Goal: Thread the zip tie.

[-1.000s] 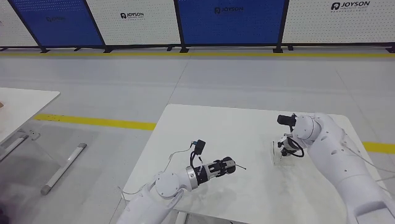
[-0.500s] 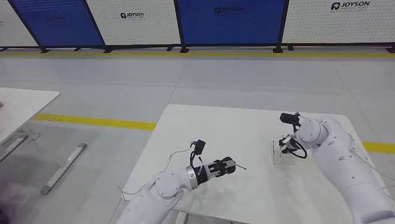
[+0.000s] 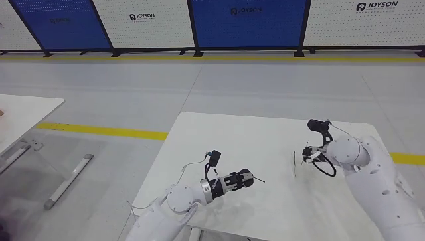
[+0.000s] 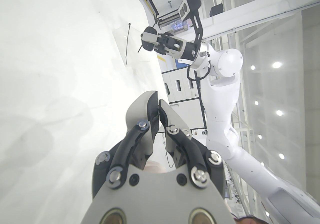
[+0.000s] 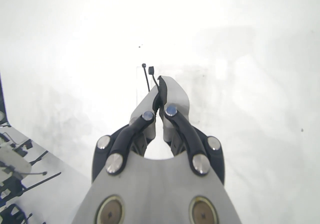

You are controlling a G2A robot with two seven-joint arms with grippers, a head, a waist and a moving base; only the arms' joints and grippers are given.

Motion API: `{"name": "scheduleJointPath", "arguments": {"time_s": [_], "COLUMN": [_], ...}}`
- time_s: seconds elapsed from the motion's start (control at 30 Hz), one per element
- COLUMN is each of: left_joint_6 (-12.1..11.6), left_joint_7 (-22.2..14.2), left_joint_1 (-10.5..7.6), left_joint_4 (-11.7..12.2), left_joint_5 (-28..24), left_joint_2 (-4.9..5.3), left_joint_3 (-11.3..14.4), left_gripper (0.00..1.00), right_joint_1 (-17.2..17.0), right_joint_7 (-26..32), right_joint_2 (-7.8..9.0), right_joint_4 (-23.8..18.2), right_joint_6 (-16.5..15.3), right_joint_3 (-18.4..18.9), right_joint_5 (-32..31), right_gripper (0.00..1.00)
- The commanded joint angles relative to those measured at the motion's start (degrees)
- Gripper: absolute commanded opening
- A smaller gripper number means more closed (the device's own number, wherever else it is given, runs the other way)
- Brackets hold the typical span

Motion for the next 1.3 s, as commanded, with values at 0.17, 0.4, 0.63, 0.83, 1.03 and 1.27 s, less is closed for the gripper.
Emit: {"name": "scheduleJointPath", "arguments": {"time_s": [0.17,0.4,0.63,0.83,1.03,1.27], "left_joint_6": [0.0,0.0,0.0,0.0,0.0,0.0], "left_joint_7": [0.0,0.0,0.0,0.0,0.0,0.0], "left_joint_1": [0.0,0.0,0.0,0.0,0.0,0.0], "left_joint_4": [0.0,0.0,0.0,0.0,0.0,0.0], "left_joint_5": [0.0,0.0,0.0,0.0,0.0,0.0], "left_joint_2": [0.0,0.0,0.0,0.0,0.0,0.0], "left_joint_3": [0.0,0.0,0.0,0.0,0.0,0.0], "left_gripper": [0.0,0.0,0.0,0.0,0.0,0.0], "right_joint_1": [-11.34,-14.03,-14.03,-18.15,-26.6,-38.82], "right_joint_7": [-3.69,-2.28,-2.28,-7.76,-14.46,-28.71], "right_joint_2": [2.76,3.4,3.4,3.79,4.85,5.13], "right_joint_4": [-15.23,-18.51,-18.51,-22.21,-28.92,-37.04], "right_joint_6": [0.01,-0.91,-0.91,-3.64,-8.4,-13.06], "right_joint_3": [8.51,10.19,10.19,13.52,21.14,24.9], "right_joint_5": [0.31,0.72,0.72,5.86,12.36,12.51], "right_gripper": [0.0,0.0,0.0,0.0,0.0,0.0]}}
